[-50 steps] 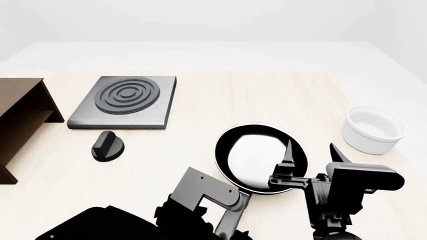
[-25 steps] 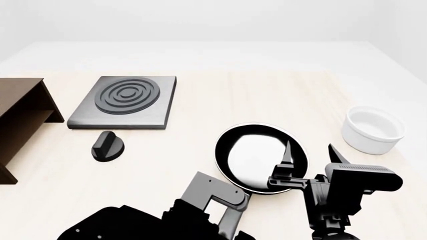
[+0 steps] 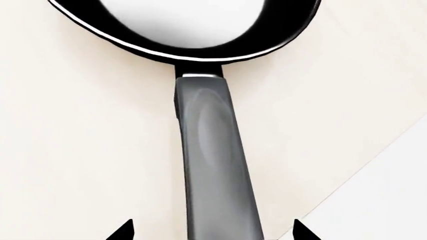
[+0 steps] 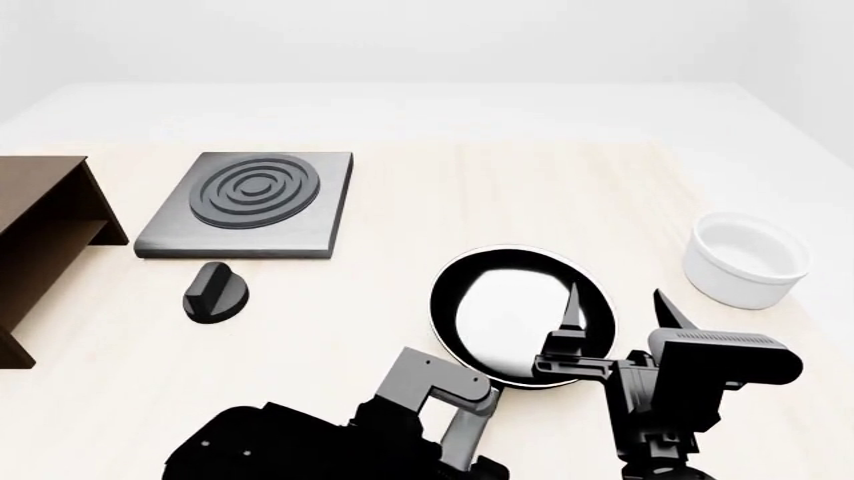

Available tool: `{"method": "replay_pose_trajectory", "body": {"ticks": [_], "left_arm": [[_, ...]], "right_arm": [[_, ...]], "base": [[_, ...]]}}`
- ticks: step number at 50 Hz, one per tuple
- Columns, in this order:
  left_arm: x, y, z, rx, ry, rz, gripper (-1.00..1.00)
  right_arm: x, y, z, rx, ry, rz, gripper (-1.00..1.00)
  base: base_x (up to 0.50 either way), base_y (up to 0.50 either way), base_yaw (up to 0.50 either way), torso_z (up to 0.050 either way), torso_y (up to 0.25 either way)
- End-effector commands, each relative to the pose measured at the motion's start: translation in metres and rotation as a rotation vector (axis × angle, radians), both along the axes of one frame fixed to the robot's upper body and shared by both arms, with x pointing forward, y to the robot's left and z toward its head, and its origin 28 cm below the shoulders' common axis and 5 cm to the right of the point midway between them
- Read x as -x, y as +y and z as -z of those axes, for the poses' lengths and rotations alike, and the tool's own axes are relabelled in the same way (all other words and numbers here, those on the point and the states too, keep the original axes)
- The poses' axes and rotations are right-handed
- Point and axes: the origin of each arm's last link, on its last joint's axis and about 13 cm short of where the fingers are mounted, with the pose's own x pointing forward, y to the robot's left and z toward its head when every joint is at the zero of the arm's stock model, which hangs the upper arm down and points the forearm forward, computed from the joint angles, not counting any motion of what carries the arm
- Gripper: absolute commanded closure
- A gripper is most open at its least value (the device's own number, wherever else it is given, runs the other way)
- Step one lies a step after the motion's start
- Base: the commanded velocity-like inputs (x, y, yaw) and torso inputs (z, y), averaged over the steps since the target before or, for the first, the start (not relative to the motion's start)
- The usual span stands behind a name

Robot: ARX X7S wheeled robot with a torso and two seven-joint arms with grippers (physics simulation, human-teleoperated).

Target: Put the frying pan on top of the cabinet.

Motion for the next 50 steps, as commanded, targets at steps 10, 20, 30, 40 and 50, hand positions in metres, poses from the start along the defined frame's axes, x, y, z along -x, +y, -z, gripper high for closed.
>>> {"method": "replay_pose_trajectory", "body": {"ticks": [10, 20, 30, 40, 50], "left_arm": [[-0.004, -0.008, 0.011, 0.01, 0.061, 0.071, -1.0], [-0.01, -0.007, 0.025, -0.014, 0.106, -0.027, -1.0], [-0.014, -0.006, 0.031, -0.035, 0.115, -0.05, 1.0], [-0.016, -0.001, 0.024, -0.054, 0.045, -0.082, 1.0], [-0.008, 0.027, -0.016, -0.022, -0.255, -0.162, 1.0]], "right_arm": [[0.0, 0.0, 0.001, -0.008, 0.0, -0.007, -1.0], [0.0, 0.0, 0.0, -0.01, -0.003, -0.006, -1.0], [0.001, 0.0, 0.0, -0.01, -0.002, -0.008, -1.0], [0.001, 0.0, -0.002, -0.013, -0.007, -0.011, -1.0], [0.001, -0.002, -0.002, -0.012, -0.006, -0.002, -1.0]], "base": [[0.0, 0.0, 0.0, 0.0, 0.0], [0.0, 0.0, 0.0, 0.0, 0.0], [0.0, 0.0, 0.0, 0.0, 0.0], [0.0, 0.0, 0.0, 0.0, 0.0], [0.0, 0.0, 0.0, 0.0, 0.0]]}}
